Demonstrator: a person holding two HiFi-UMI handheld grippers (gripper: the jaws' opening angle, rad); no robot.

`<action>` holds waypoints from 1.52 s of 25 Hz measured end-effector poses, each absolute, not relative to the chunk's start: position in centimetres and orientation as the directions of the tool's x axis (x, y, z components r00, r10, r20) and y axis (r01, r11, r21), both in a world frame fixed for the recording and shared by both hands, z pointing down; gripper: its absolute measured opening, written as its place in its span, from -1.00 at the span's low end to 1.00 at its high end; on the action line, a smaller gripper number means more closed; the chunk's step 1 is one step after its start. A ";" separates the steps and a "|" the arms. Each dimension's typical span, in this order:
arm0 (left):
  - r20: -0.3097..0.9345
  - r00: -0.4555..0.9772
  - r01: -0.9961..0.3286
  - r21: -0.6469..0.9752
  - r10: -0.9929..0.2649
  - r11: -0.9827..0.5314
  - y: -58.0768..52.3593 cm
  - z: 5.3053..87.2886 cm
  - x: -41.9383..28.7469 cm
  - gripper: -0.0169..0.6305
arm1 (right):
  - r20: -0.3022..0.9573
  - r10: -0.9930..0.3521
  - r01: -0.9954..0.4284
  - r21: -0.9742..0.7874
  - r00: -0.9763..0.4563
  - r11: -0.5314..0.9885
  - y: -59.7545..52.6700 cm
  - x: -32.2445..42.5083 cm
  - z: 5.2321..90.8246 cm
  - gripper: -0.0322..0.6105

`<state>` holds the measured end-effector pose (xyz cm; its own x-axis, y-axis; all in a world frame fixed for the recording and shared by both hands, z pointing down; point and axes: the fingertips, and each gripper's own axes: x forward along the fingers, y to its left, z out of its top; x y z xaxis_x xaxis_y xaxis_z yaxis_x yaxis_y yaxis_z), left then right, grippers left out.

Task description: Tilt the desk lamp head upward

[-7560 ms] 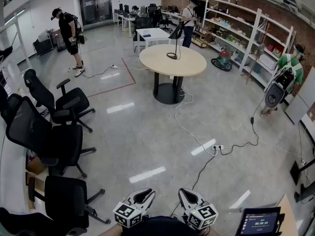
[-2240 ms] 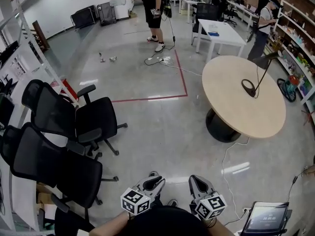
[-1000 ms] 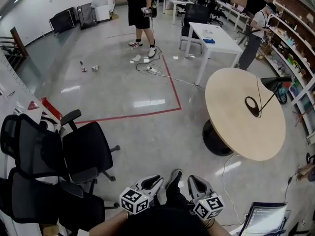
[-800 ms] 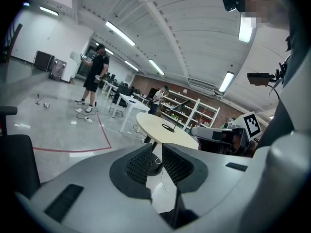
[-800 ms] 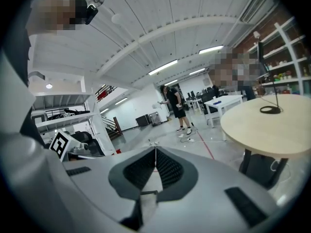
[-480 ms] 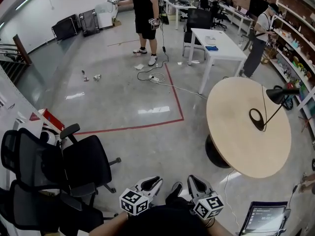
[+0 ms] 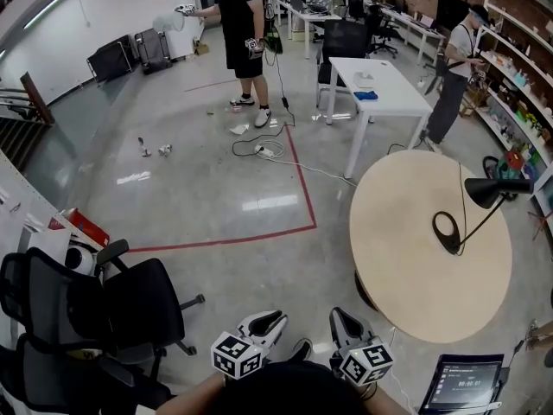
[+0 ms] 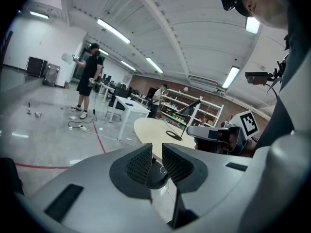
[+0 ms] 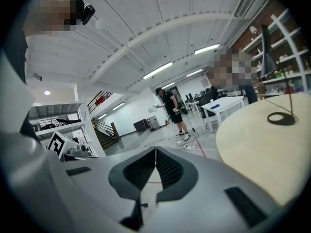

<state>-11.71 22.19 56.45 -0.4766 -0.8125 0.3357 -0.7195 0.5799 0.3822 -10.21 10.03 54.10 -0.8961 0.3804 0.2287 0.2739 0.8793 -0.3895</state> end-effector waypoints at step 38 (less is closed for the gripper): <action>0.323 -0.231 -0.831 0.425 -0.918 0.359 12.2 56.6 -32.9 -0.74 | 0.268 0.082 -0.037 -0.409 -0.960 0.912 -0.7 -27.5 54.6 -0.88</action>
<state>-32.86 12.21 56.63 -0.2314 -0.9176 0.3233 -0.8309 0.3593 0.4248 -27.54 -0.70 54.58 -0.9599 0.0819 0.2681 -0.0366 0.9116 -0.4095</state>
